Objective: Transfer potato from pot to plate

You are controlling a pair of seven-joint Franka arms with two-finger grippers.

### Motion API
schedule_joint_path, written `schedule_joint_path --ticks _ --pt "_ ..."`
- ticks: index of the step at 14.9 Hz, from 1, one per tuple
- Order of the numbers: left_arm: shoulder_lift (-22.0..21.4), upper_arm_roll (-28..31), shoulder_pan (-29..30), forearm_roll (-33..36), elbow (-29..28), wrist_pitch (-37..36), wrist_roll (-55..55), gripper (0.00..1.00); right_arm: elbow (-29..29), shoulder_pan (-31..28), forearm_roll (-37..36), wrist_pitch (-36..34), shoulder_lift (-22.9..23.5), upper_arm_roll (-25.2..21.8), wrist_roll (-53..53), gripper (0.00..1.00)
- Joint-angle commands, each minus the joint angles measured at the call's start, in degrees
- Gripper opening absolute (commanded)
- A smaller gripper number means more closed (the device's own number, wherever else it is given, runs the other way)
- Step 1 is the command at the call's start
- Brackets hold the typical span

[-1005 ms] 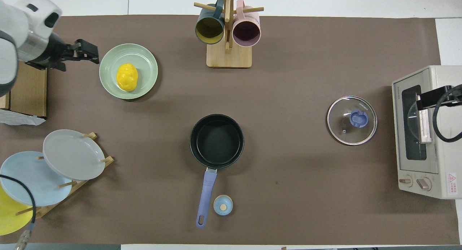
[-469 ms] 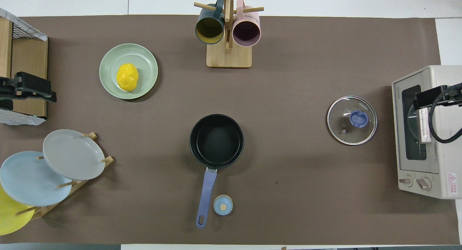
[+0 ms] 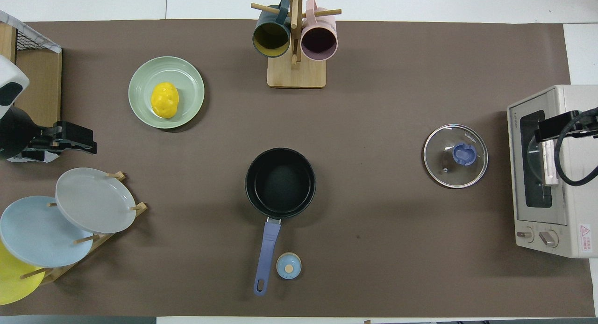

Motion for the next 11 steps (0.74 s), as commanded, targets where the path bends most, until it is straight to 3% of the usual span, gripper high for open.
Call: schedule_joint_path --ticks 1,11 --pt "1.7 0.1 -0.1 1.0 5.8 -3.4 0.1 1.00 -0.7 -0.3 0.9 0.5 -0.8 0.3 0.7 1.00" --pt "0.9 0.2 -0.6 1.0 4.7 -3.7 0.9 1.00 -0.8 -0.4 0.9 0.6 -0.8 0.3 0.7 1.00"
